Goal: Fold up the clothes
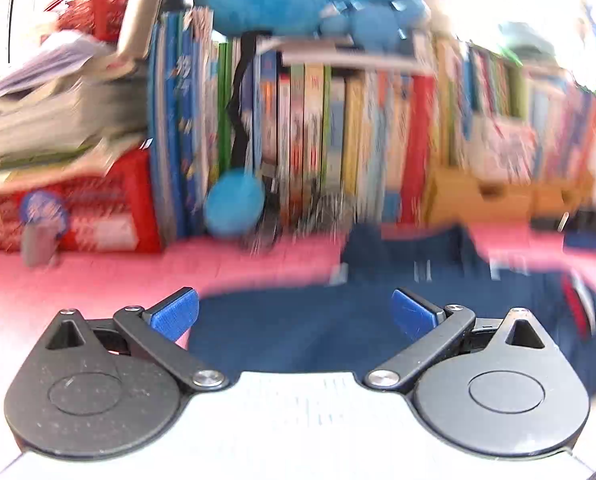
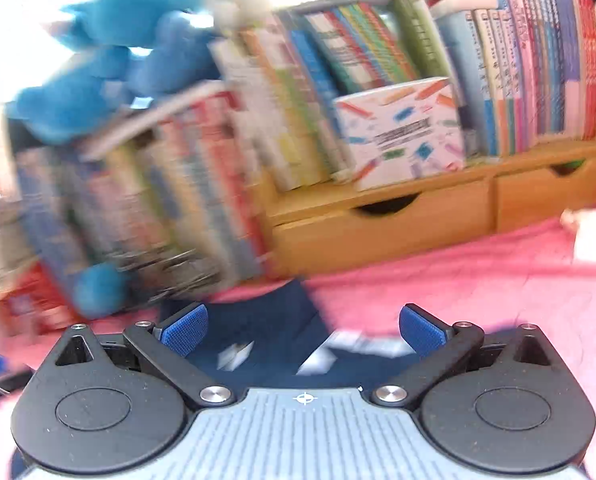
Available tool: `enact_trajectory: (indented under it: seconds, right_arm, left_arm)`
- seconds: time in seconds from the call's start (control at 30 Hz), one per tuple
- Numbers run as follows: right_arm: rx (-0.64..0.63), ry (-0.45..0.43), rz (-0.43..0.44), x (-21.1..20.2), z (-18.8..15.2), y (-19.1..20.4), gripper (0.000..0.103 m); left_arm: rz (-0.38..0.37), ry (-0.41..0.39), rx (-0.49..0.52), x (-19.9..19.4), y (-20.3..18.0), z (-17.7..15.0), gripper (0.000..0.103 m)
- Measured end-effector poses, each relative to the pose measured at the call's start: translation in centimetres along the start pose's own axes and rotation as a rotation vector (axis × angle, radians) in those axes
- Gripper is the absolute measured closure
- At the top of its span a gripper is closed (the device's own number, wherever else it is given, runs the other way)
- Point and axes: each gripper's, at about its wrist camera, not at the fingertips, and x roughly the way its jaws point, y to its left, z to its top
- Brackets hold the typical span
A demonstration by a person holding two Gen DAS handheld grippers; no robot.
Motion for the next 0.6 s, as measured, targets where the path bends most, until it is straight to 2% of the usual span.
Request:
enact_trajectory:
  seconds: [0.07,0.13,0.17,0.23,0.3,0.43,0.47,0.53,0.6]
  right_arm:
    - [-0.051,0.035,0.056,-2.2,-2.1,0.5,0.000]
    - [-0.129,0.087,0.062,-3.5,-4.5,1.1,0.000]
    - [-0.176,0.110,0.041,-4.0,-5.6,1.2,0.000]
    - [-0.259,0.157,-0.030,-4.5,-7.7,1.2,0.000]
    - [-0.316,0.197,-0.148,-4.6,-9.1,0.0,0.001]
    - [-0.324,0.168,-0.357,-5.6,-9.1,-3.0,0.001]
    - [-0.308,0.157,-0.378,-6.3,-8.8,-3.6,0.002]
    - [-0.251,0.123,-0.328,-8.2,-8.3,-4.6,0.002]
    - [-0.163,0.092,-0.225,-9.4,-7.7,-5.2,0.002]
  left_arm:
    - [0.055,0.081,0.089,-0.1,0.0,-2.7,0.000]
    - [0.103,0.093,0.144,-0.1,0.4,-4.7,0.000]
    - [0.116,0.100,0.132,-0.2,1.0,-5.0,0.000]
    - [0.136,0.124,0.072,-0.5,2.5,-4.9,0.000]
    - [0.165,0.136,0.046,-0.7,3.5,-4.7,0.000]
    - [0.222,0.140,0.078,-1.6,4.3,-4.6,0.000]
    - [0.224,0.133,0.088,-2.0,4.2,-4.5,0.000]
    - [0.166,0.090,0.107,-3.3,3.4,-4.7,0.000]
    - [0.079,0.043,0.100,-4.5,2.7,-4.5,0.000]
